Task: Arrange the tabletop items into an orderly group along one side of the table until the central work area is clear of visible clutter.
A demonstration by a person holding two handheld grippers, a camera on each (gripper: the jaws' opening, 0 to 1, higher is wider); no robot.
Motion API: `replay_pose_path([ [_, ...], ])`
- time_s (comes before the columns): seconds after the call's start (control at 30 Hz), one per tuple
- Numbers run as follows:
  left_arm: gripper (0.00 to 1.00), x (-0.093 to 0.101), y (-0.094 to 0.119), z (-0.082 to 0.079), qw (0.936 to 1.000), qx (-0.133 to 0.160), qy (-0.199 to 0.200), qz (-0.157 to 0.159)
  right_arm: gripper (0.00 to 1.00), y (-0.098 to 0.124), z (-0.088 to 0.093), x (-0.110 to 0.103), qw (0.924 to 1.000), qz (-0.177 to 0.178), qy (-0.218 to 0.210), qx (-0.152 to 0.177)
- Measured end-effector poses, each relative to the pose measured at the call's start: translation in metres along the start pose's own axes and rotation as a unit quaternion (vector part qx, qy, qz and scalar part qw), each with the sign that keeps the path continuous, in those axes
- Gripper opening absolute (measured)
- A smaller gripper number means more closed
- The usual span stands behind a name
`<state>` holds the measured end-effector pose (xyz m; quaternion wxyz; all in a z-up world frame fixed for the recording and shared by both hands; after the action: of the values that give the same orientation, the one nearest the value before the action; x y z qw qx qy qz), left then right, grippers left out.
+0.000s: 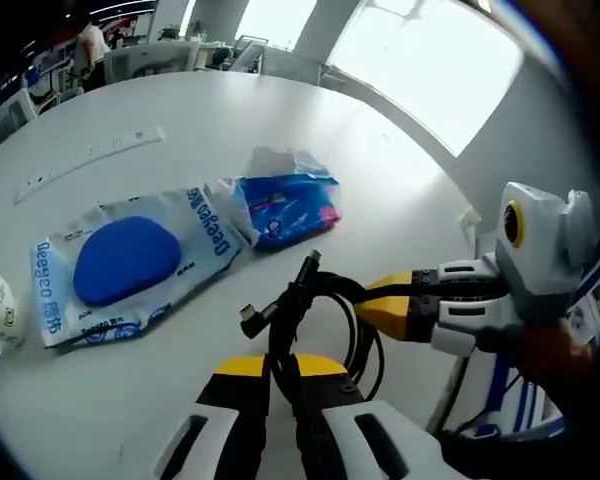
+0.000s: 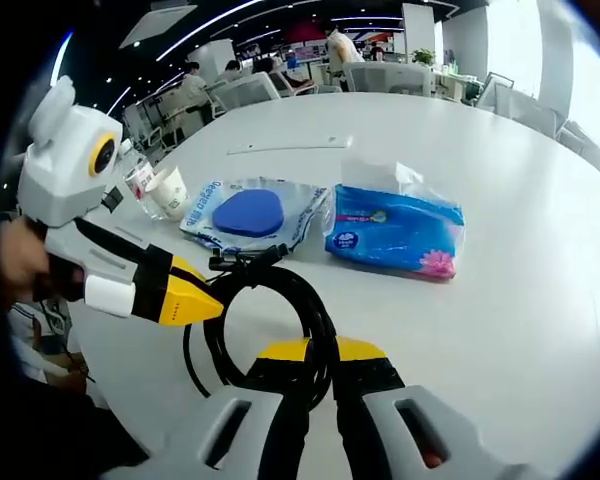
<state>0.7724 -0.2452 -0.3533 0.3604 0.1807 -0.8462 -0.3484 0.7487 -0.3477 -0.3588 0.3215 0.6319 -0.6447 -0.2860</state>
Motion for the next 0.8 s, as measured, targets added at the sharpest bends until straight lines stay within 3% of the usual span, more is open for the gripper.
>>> replay_pose_path([
  [0.17, 0.06, -0.006, -0.007, -0.004, 0.9999, 0.007, 0.015, -0.001, 0.03, -0.012, -0.005, 0.005, 0.9999, 0.0, 0.016, 0.0],
  [0.47, 0.06, -0.018, -0.02, -0.008, 0.9992, 0.02, 0.03, -0.015, 0.03, -0.027, -0.003, 0.006, 1.0, 0.0, 0.009, 0.002],
  [0.8, 0.07, -0.028, -0.032, 0.0, 0.9989, 0.023, 0.028, -0.029, 0.04, -0.041, 0.006, 0.006, 0.9999, 0.01, -0.001, 0.006],
])
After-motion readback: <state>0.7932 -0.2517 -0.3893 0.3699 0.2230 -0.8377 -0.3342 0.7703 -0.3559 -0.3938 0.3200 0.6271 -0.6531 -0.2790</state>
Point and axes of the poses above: the point that each gripper's makers call its tool centre point, and the gripper's own axes: y roughly backward along the fingers, x roughly to its right, z roughly out of its underside, the point moved 2 cm from there along y, roughly backward along the fingers, and after that the axes turned 13 degrees about z, right-handed, at the moved point
